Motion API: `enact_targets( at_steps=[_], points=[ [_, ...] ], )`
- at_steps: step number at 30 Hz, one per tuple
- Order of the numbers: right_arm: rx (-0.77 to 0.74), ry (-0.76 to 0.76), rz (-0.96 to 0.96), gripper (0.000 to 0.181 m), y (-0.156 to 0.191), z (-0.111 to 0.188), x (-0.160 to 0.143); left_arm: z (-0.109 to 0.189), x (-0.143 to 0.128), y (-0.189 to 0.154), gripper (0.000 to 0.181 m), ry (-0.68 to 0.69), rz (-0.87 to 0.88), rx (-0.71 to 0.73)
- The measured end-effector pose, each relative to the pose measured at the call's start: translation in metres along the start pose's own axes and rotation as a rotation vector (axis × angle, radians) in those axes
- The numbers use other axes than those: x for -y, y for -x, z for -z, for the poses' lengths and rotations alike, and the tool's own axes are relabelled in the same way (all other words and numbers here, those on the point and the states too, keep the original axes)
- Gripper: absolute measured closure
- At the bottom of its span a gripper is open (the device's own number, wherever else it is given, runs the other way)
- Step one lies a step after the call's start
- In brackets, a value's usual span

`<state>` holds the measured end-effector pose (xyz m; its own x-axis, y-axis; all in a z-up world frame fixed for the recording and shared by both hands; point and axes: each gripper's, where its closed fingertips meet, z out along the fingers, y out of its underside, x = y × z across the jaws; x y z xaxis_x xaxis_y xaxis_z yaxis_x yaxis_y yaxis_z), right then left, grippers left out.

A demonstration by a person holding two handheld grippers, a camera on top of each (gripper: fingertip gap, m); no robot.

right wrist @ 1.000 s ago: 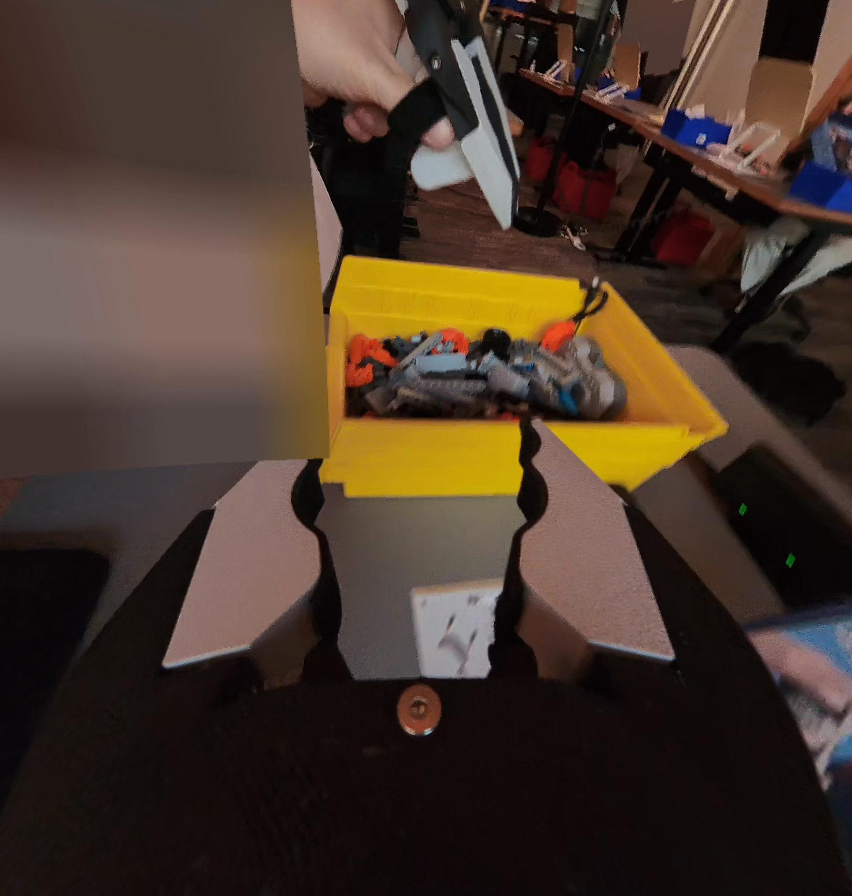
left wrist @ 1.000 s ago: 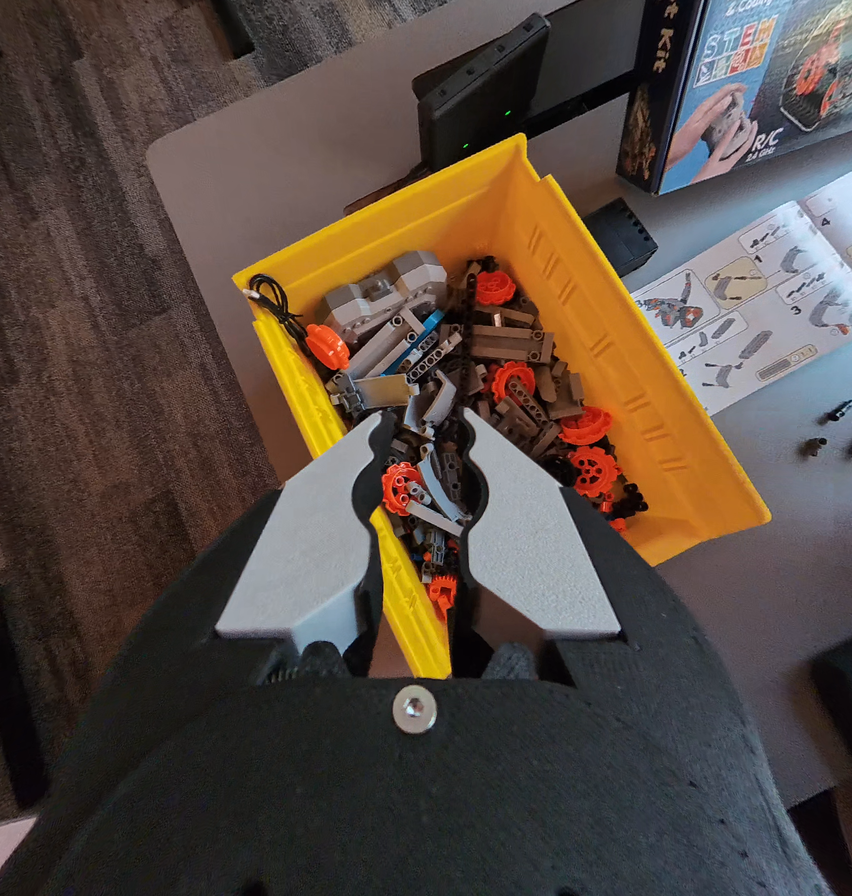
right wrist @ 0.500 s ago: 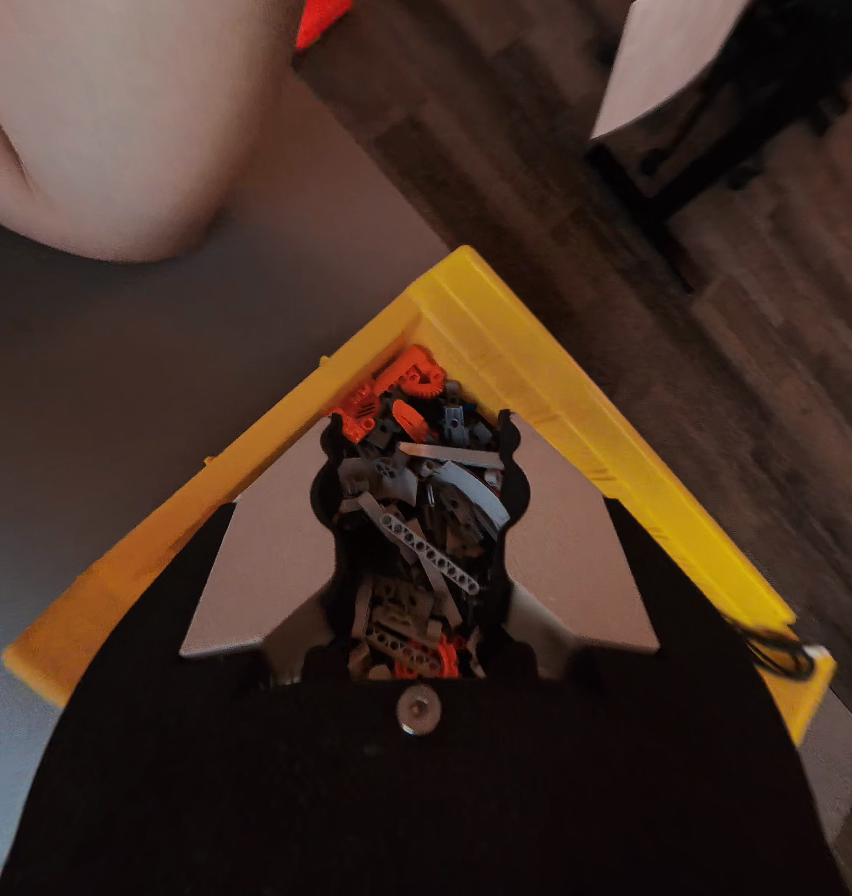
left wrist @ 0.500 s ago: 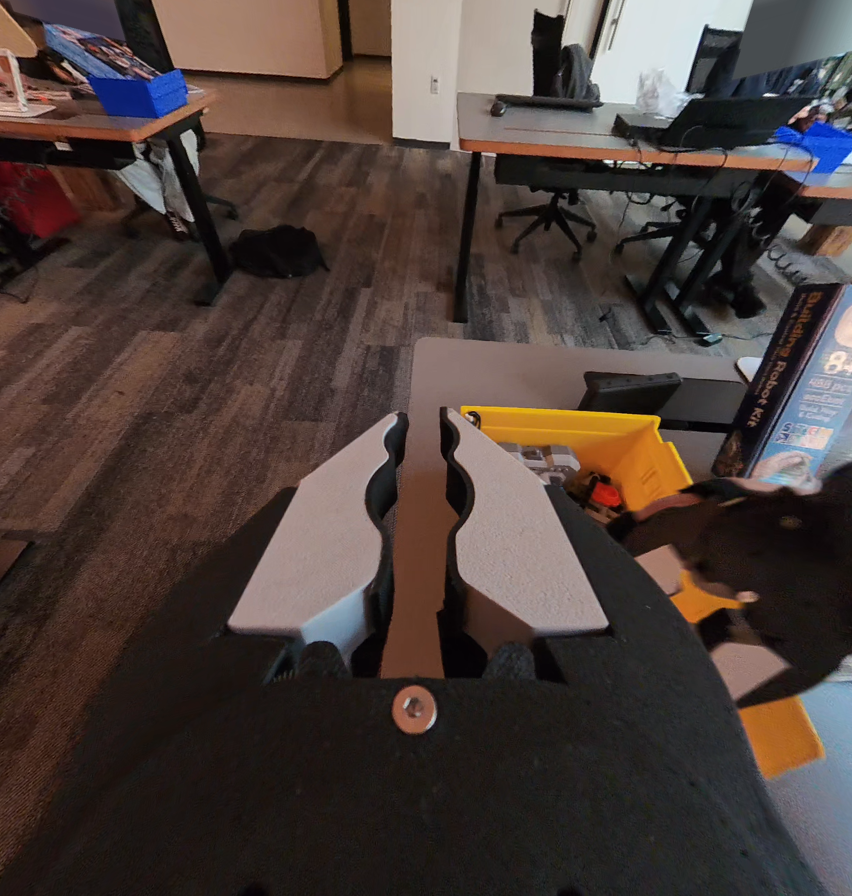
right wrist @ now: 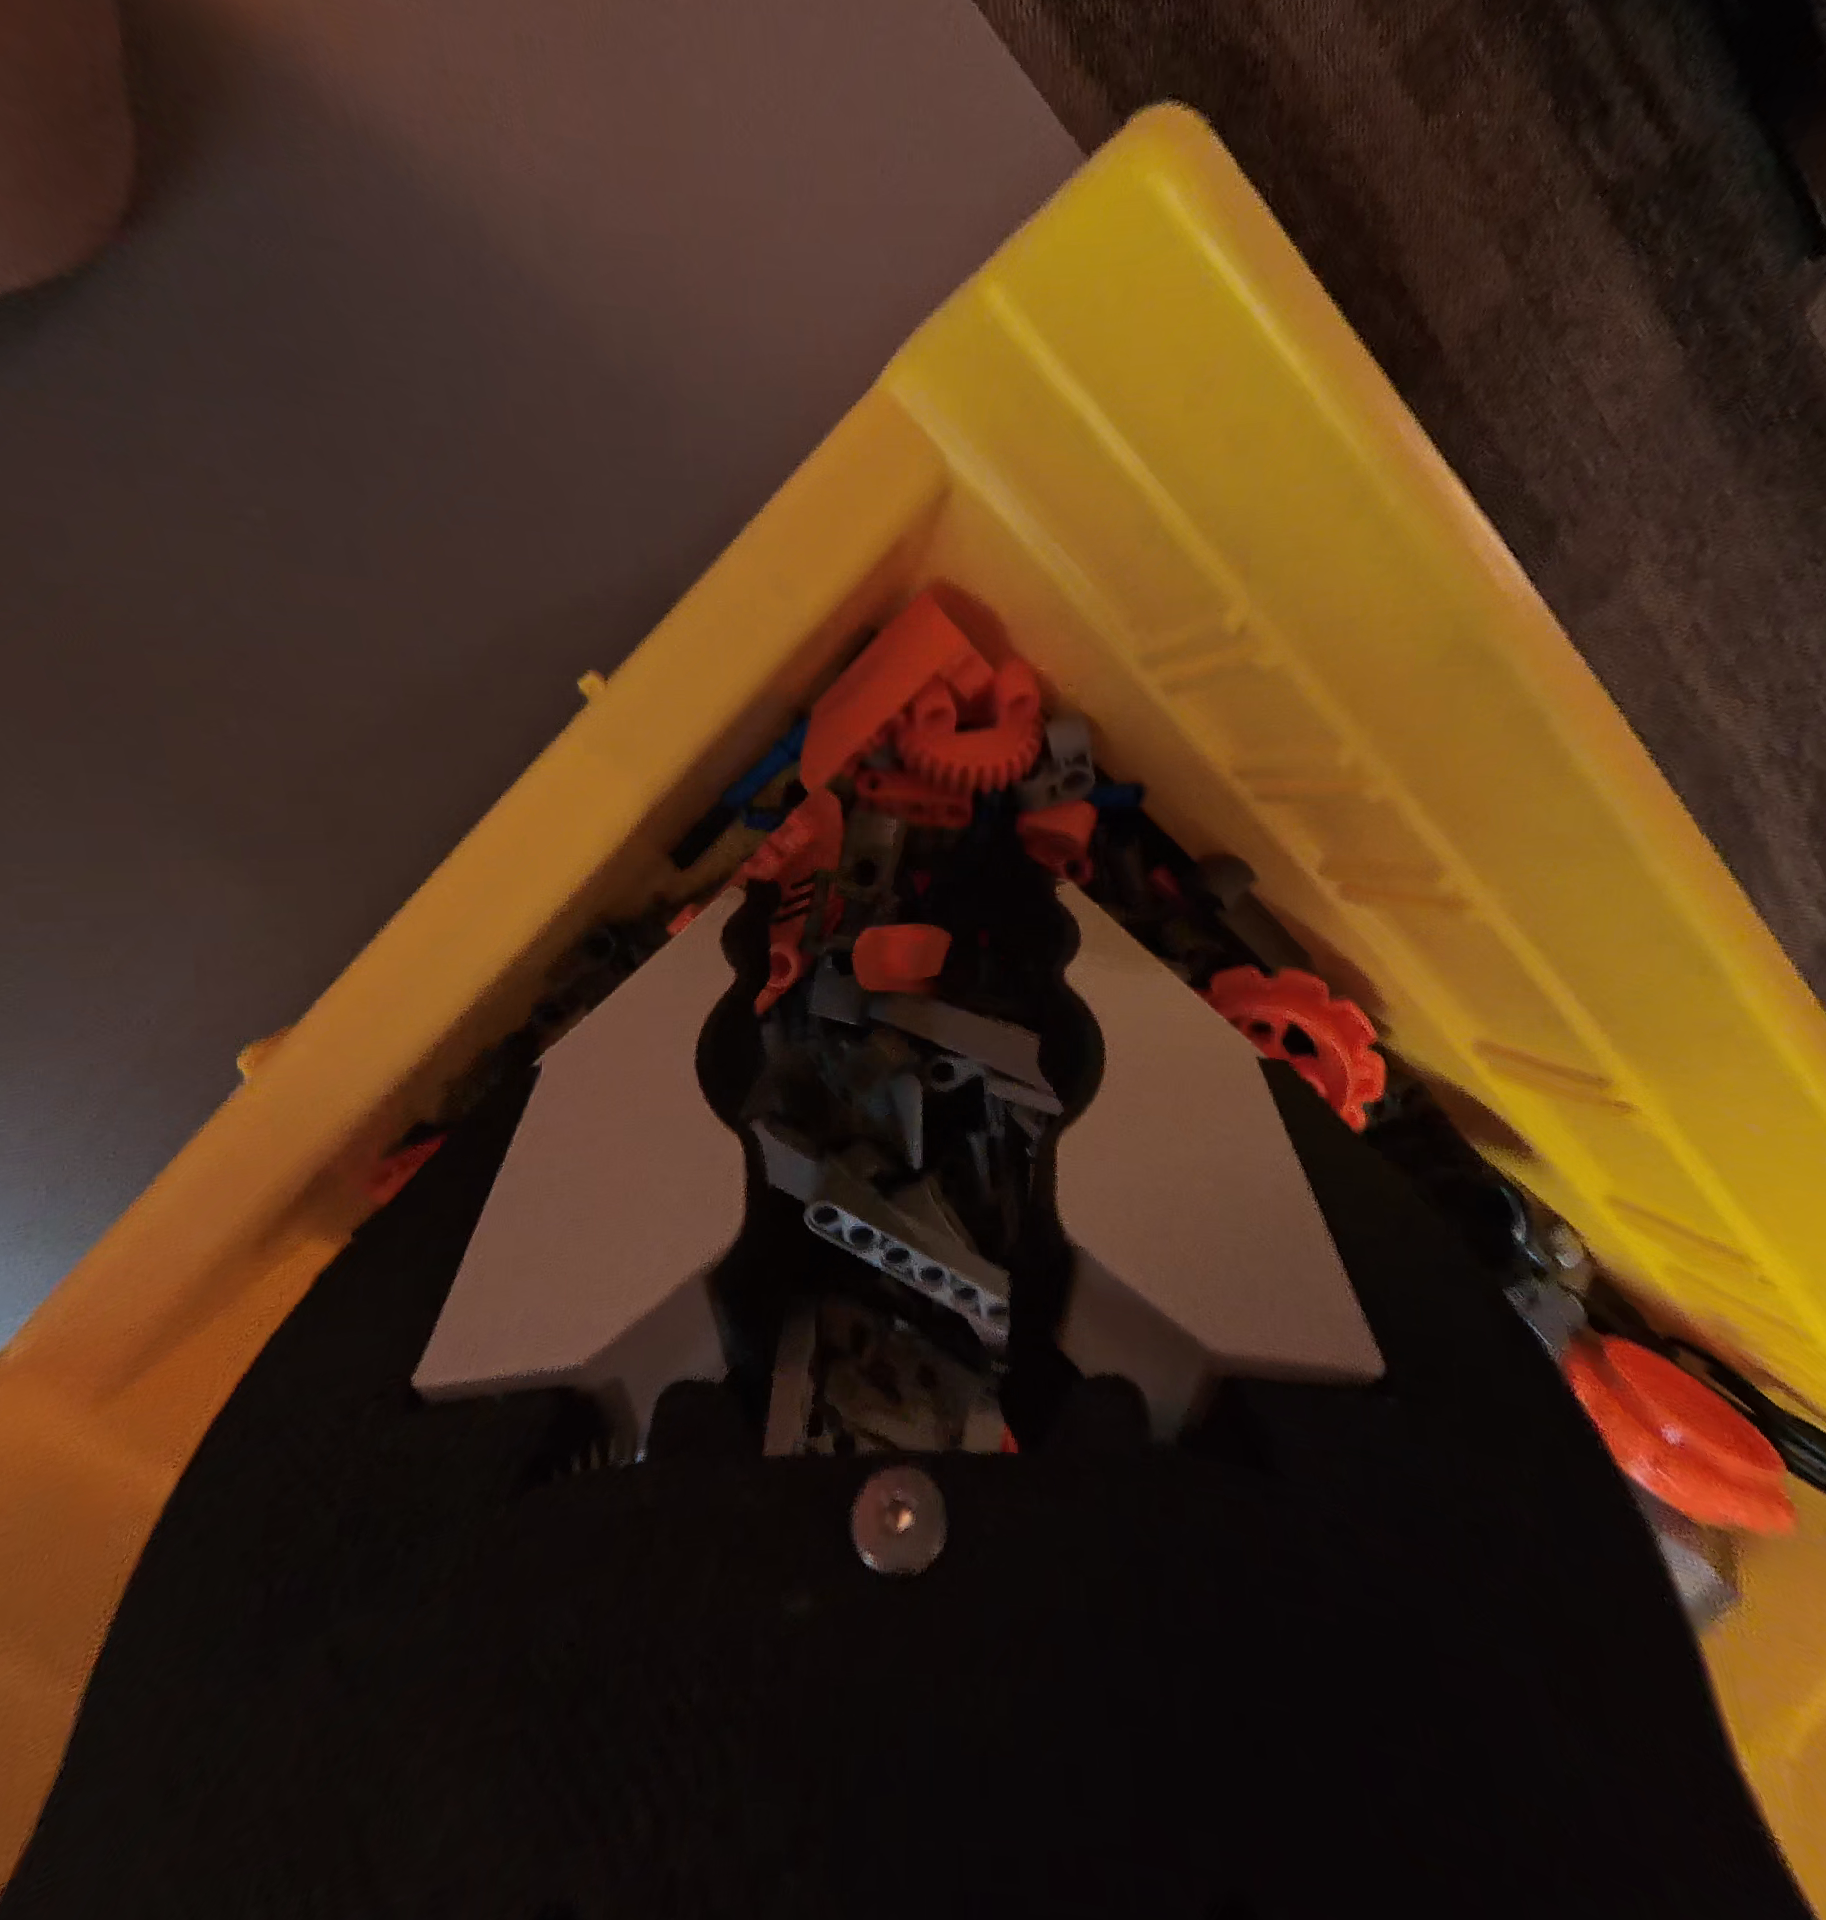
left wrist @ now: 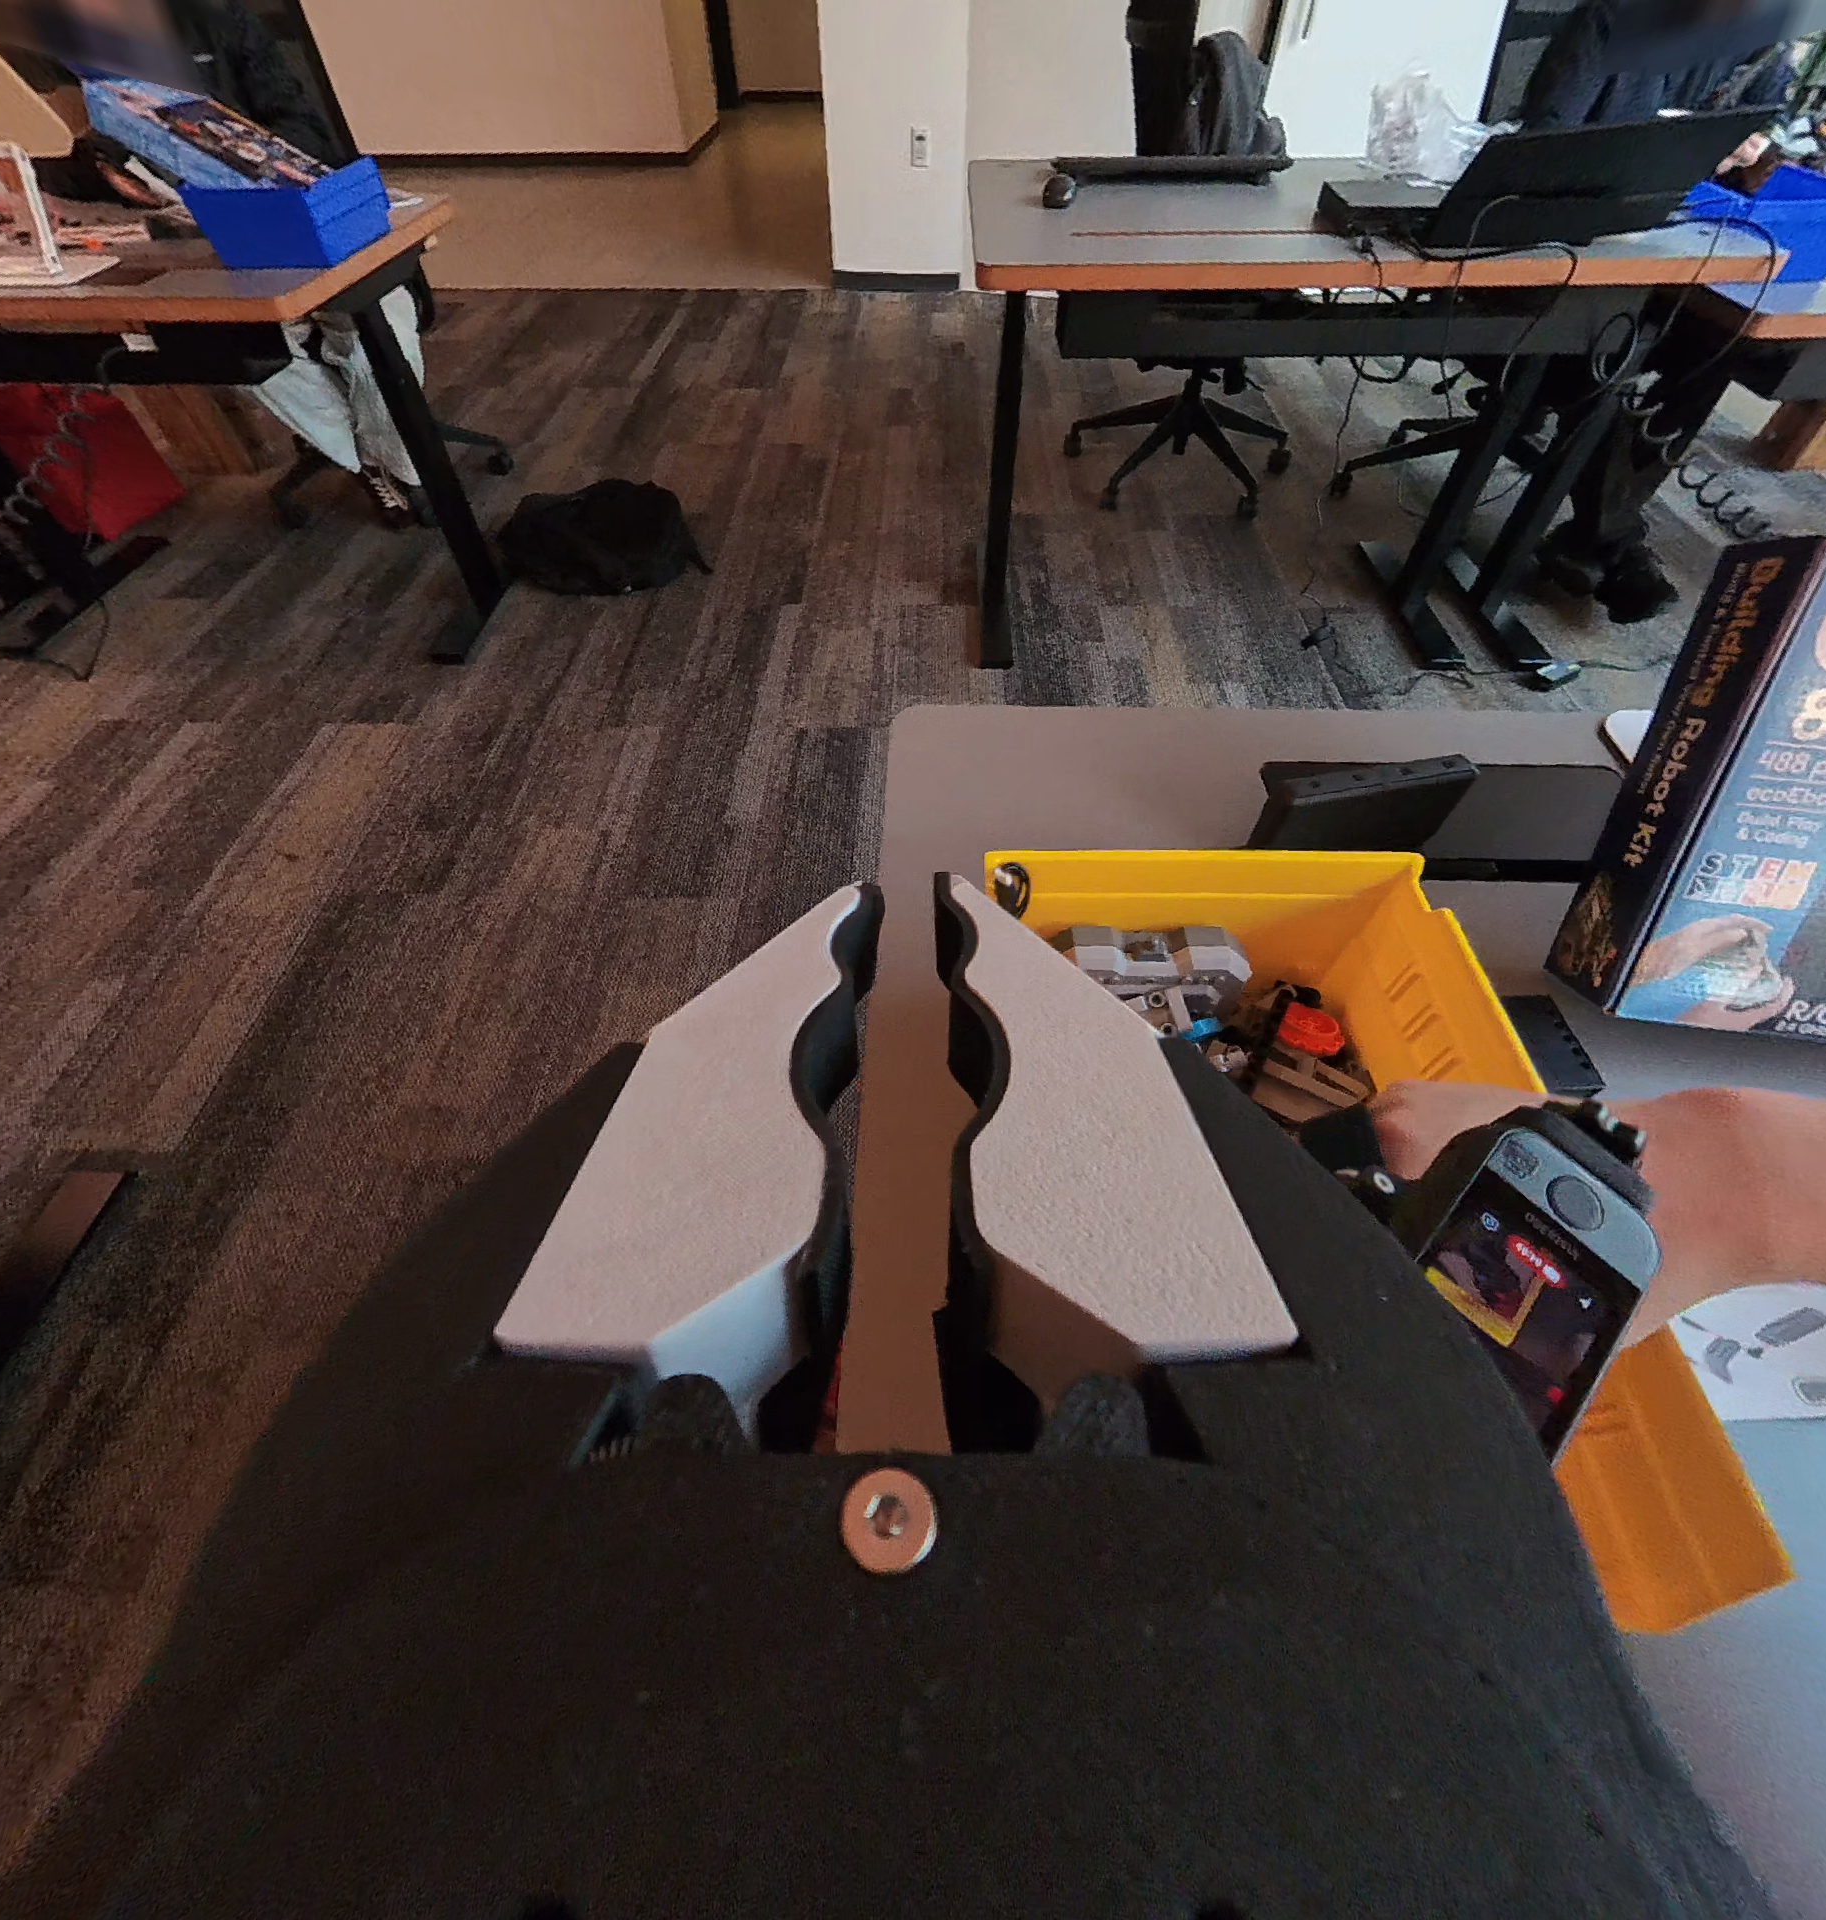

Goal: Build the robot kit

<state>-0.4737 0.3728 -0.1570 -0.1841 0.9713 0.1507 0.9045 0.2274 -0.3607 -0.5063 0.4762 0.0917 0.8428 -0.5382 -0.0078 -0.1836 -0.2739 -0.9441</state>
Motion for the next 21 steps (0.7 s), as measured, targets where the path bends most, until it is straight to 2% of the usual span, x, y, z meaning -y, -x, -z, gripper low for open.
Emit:
enact_targets(
  at_steps=[3,7,12,14,16,21],
  points=[
    [-0.068,0.087,0.041,0.142,-0.01,0.015,-0.019,-0.001,0.001,-0.01,0.172,0.002,-0.023,-0.031],
    [-0.094,0.136,0.0,0.144,-0.016,0.031,-0.042,0.0,0.002,-0.014,0.173,-0.003,-0.033,-0.048],
    [-0.129,0.3,-0.01,0.147,-0.021,0.04,-0.092,-0.002,-0.002,-0.017,0.173,0.017,-0.027,-0.072],
    [-0.121,0.301,-0.033,0.148,-0.018,0.043,-0.1,-0.002,-0.001,-0.02,0.173,0.019,-0.038,-0.079],
    [-0.142,0.242,-0.052,0.145,-0.02,0.048,-0.092,-0.002,0.0,-0.025,0.173,0.014,-0.051,-0.091],
    [-0.142,-0.078,-0.08,0.144,-0.015,0.057,-0.016,0.001,0.007,-0.027,0.174,-0.017,-0.059,-0.089]
  ],
)
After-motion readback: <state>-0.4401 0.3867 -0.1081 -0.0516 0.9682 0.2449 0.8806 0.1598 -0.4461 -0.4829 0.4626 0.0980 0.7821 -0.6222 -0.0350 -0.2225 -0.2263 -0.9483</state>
